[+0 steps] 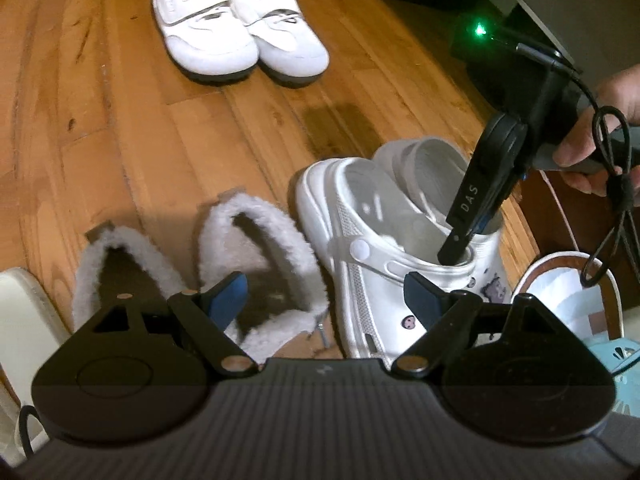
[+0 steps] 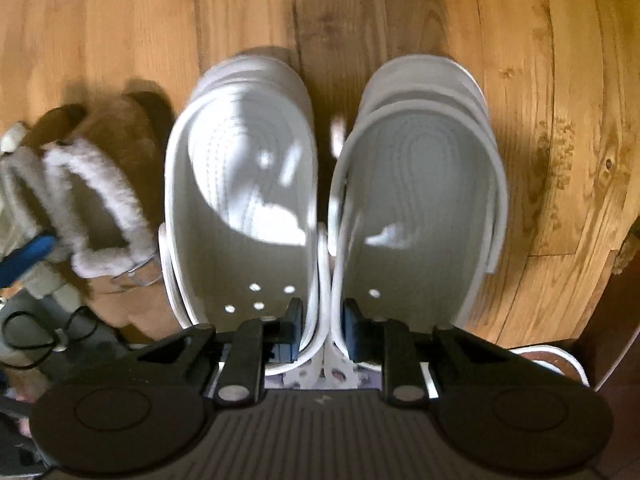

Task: Organize scattered shoes
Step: 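Grasp both white charm clogs at their heels with the right tool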

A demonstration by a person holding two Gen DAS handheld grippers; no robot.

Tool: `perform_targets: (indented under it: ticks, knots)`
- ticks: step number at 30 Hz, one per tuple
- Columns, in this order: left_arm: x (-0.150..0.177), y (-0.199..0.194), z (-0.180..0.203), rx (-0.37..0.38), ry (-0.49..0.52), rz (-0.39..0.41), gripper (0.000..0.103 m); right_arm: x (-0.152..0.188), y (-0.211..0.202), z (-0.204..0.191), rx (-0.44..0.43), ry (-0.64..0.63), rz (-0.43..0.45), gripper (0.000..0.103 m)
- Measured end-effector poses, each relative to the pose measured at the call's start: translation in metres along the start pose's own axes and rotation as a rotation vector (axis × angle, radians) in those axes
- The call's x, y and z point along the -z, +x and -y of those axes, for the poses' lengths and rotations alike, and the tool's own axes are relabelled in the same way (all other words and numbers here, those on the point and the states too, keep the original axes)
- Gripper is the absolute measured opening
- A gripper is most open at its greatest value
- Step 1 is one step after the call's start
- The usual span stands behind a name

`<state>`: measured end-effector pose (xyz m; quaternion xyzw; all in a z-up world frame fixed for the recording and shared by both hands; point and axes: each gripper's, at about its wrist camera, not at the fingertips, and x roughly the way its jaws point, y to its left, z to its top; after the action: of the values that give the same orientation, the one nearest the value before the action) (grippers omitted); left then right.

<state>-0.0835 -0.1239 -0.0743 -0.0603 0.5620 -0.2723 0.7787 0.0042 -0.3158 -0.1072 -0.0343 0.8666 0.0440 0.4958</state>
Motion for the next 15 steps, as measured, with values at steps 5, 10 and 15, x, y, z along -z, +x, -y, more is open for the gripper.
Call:
perform_targets:
  ticks: [5,10,15]
  knots:
    - [0.002,0.002,0.007,0.029,0.028,-0.010,0.086,-0.010,0.004,-0.008,0.022,-0.004,-0.073,0.026]
    - [0.003,0.009,0.008,0.065,0.016,-0.042,0.086,-0.021,0.030,-0.020,0.094,-0.056,-0.193,0.054]
    - [0.003,0.014,-0.001,0.062,-0.012,-0.054,0.086,-0.015,0.070,-0.021,0.145,-0.057,-0.263,0.036]
